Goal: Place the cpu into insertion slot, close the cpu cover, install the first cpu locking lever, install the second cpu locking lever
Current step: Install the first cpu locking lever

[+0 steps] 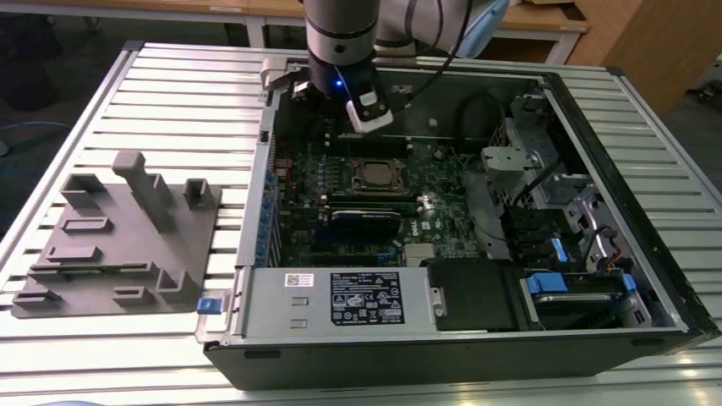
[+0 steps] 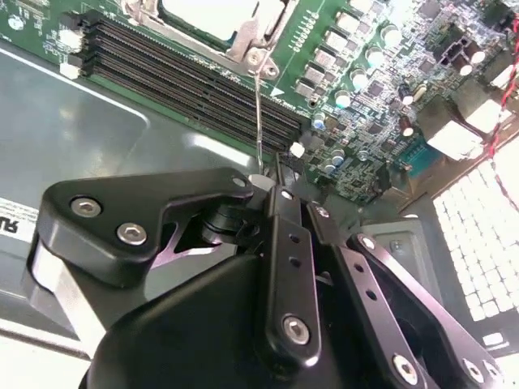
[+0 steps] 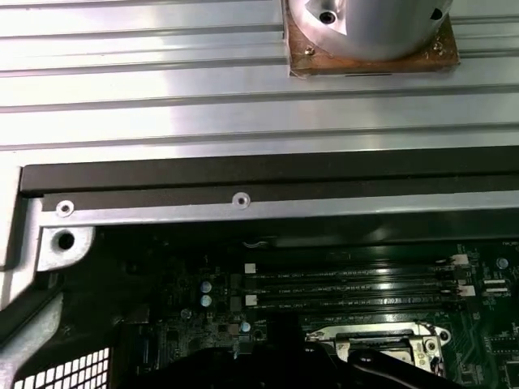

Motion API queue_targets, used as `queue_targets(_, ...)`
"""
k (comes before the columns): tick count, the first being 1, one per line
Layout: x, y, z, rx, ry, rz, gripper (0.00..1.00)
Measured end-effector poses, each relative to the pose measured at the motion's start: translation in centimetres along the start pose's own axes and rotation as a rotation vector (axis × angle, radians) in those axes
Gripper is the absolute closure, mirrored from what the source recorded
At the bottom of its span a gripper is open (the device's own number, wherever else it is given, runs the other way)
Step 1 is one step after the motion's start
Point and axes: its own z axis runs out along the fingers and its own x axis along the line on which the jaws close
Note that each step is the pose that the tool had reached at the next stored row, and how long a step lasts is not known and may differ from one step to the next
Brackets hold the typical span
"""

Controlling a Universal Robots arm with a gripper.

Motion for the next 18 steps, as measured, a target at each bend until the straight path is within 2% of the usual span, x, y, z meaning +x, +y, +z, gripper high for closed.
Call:
queue_targets(3,-0.54,0.03,0.01,0.0009,0.0009,0.000,0.89)
queue_targets(12,-0.87,0.05,0.02,0.0011,0.0007,0.001,0.89)
queue_targets(18,-2.19,0.13,0.07,0.0011,0.0014,0.001,0.89)
